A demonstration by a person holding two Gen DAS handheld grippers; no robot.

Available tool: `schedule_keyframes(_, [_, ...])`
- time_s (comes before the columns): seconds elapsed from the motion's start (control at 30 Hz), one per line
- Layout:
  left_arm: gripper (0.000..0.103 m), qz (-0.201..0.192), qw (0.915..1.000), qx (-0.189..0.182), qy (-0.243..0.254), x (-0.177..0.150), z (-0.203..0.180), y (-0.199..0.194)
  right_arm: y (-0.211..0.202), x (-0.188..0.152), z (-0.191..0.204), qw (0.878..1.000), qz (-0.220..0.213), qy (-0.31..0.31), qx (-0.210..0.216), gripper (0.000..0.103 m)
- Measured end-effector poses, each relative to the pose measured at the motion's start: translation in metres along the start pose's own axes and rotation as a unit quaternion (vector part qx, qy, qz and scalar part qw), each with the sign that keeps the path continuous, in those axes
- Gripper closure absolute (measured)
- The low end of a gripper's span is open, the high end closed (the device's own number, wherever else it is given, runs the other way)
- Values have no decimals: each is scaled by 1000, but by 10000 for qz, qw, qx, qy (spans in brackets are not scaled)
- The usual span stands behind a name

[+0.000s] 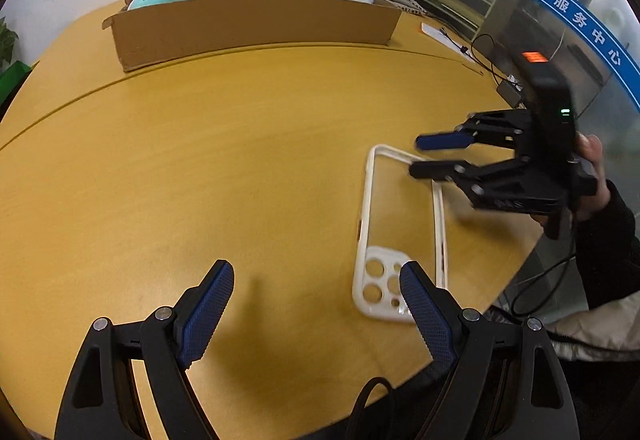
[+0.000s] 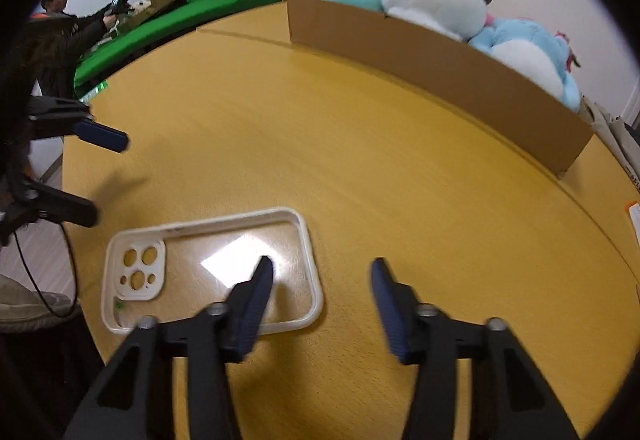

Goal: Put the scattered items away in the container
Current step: 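Move both grippers to the white-framed phone case and close on its frame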

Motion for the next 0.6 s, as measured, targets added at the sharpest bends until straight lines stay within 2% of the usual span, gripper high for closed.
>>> schedule_keyframes(0.07, [15, -6, 10000, -9, -63, -5, 3, -6, 4, 0, 1, 9999, -31, 29, 124, 91])
schedule_keyframes(0.1, [15, -24, 9999, -31, -97, -6, 5, -9, 4, 0, 1, 9998, -8, 76, 190, 94])
schedule_keyframes(0.2, [15, -68, 9998, -113, -151, -7, 3, -13, 7, 0, -8, 9993, 11, 361, 105, 96])
schedule_keyframes(0.33, [15, -80, 9990, -376, -237, 3, -8, -8, 5, -4, -32, 9925, -22, 1168, -374, 97])
schedule_keyframes(0.43, [16, -67, 9971, -650, -402, 22, -11, 6, 1, -14, -47, 9783, -97, 1844, -937, 97])
schedule_keyframes(0.57, [17, 35, 9915, -1007, -827, 55, 0, 34, -4, -21, -38, 9713, -154, 2064, -1174, 97])
schedule_keyframes(0.6, [23, 73, 9907, -1024, -898, 62, 2, 40, -5, -23, -34, 9709, -164, 2089, -1161, 97])
Point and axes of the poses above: each gripper's, at about its wrist camera, not at the fingertips, and y roughly the way its jaws point, z to its left, x to its top, the point moved 4 cm from there along y, roughly the way its jaws point, and after that the axes turned 5 degrees about z, right-handed, at the moved point
